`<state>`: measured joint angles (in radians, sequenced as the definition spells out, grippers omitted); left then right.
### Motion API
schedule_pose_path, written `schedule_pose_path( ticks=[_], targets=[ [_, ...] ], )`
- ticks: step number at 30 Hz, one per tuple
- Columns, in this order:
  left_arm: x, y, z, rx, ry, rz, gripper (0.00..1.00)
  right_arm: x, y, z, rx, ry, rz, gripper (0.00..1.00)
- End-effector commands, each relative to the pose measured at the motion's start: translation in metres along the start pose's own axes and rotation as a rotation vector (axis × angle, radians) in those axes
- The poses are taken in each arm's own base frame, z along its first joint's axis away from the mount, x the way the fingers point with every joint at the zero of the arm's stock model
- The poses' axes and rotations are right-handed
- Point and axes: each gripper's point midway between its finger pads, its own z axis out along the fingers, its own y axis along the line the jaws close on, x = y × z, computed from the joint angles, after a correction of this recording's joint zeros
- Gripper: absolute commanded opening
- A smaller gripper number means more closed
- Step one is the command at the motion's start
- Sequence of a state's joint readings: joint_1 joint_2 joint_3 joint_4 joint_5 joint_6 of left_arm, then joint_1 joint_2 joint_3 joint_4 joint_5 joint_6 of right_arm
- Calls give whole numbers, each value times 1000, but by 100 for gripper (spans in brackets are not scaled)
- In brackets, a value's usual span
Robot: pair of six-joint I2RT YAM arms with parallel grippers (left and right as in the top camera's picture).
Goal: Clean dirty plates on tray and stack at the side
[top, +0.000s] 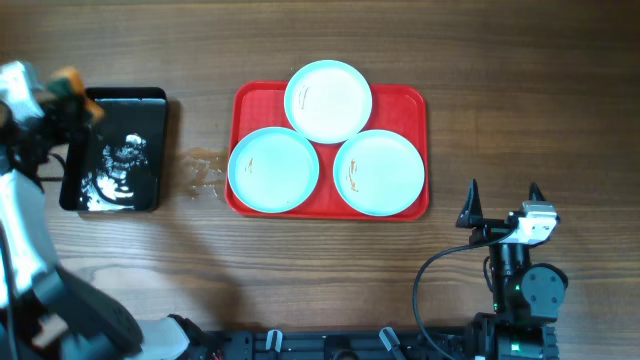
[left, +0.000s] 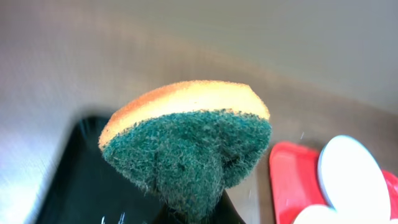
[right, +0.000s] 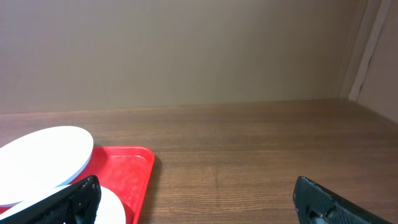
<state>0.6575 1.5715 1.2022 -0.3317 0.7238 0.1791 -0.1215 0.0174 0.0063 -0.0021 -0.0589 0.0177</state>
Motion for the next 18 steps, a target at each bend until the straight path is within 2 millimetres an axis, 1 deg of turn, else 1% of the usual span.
schedule_pose_path(
  ticks=[1, 3, 5, 6, 7, 8, 10, 12, 13, 16, 17, 18],
  targets=[
    [-20, -12, -14, -6, -45, 63, 4, -2, -1, 0, 5, -10, 9, 100],
    [-2, 2, -7, -63, 6, 29, 4, -2, -1, 0, 5, -10, 9, 100],
    [25, 17, 6, -103, 78, -10, 4, -2, -1, 0, 5, -10, 9, 100],
    [44, 25, 15, -106, 120, -41, 4, -2, -1, 0, 5, -10, 9, 100],
    [54, 29, 21, -103, 144, -60, 4, -2, -1, 0, 5, -10, 9, 100],
    [70, 34, 29, -98, 182, -90, 4, -2, -1, 0, 5, -10, 9, 100],
    [83, 37, 37, -83, 213, -117, 4, -2, -1, 0, 5, -10, 9, 100],
    [80, 31, 39, -32, 197, -120, 4, -2, -1, 0, 5, -10, 9, 100],
    [71, 23, 37, 7, 168, -108, 4, -2, -1, 0, 5, -10, 9, 100],
    [27, -4, 22, 136, 34, -46, 4, -2, -1, 0, 5, -10, 9, 100],
    [16, -10, 17, 153, 5, -36, 4, -2, -1, 0, 5, -10, 9, 100],
    [0, -18, 9, 166, -40, -18, 4, -2, -1, 0, 5, -10, 9, 100]
  ],
)
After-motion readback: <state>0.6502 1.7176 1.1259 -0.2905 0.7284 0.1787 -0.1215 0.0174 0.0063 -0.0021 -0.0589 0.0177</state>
